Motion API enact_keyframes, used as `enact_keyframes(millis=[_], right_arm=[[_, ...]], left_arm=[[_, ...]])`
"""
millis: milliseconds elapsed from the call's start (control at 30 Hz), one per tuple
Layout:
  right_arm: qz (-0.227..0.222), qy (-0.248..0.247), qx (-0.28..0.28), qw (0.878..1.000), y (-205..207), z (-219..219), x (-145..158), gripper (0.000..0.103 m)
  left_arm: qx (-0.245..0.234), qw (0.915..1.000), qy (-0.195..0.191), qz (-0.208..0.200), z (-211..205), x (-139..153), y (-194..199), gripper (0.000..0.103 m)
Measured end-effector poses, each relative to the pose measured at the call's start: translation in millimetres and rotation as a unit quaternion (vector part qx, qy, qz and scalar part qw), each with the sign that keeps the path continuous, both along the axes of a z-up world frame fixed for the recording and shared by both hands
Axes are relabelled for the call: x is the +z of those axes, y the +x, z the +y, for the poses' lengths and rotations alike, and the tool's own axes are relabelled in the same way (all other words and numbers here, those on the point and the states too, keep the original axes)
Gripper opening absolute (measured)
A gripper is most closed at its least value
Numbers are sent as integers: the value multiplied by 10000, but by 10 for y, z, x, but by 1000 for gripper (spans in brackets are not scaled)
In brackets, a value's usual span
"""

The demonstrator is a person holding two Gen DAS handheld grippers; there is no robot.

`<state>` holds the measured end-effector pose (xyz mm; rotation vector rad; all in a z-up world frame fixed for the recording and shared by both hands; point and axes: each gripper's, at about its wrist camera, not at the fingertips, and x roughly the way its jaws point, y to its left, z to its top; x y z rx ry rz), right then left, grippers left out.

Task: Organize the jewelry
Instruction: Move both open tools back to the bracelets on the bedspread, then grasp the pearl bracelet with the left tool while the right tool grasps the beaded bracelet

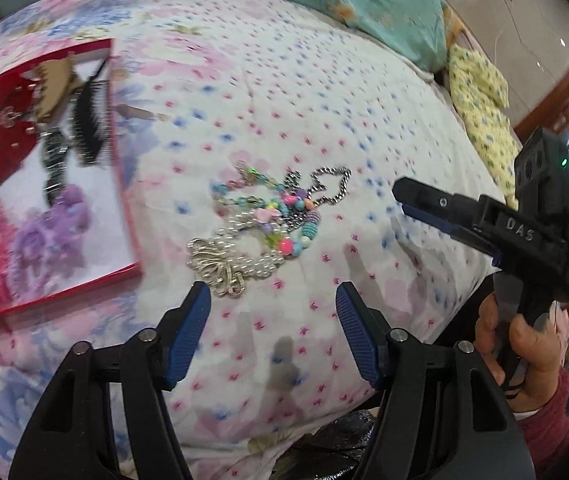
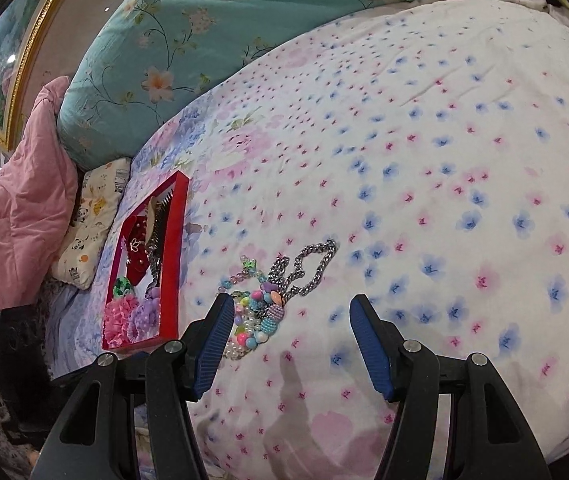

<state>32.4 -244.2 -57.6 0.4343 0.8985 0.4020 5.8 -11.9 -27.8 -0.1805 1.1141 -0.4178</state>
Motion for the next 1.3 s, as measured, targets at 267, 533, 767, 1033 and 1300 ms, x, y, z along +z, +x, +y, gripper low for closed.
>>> enact_keyframes(millis=[267,533,767,1033,1300], right_arm=[[139,-49,91,9999,202,57,-118,62],[321,62,46,9995,349,25,-243,62],[295,23,69,9995,373,49,-262,62],[201,-277,290,9990,313,254,-220,61],[202,-704,946,9928,208,714,-290,52]], left_arm=[[-366,9990,270,29,-246,-200,202,51],[-796,9952,491,288,-478,-459,356,41],[-706,9964,356,314,-282,-464,317,9],[-263,9994,-149,164,130,-220,147,9],[101,9989,-458,67,383,-79,77,9]])
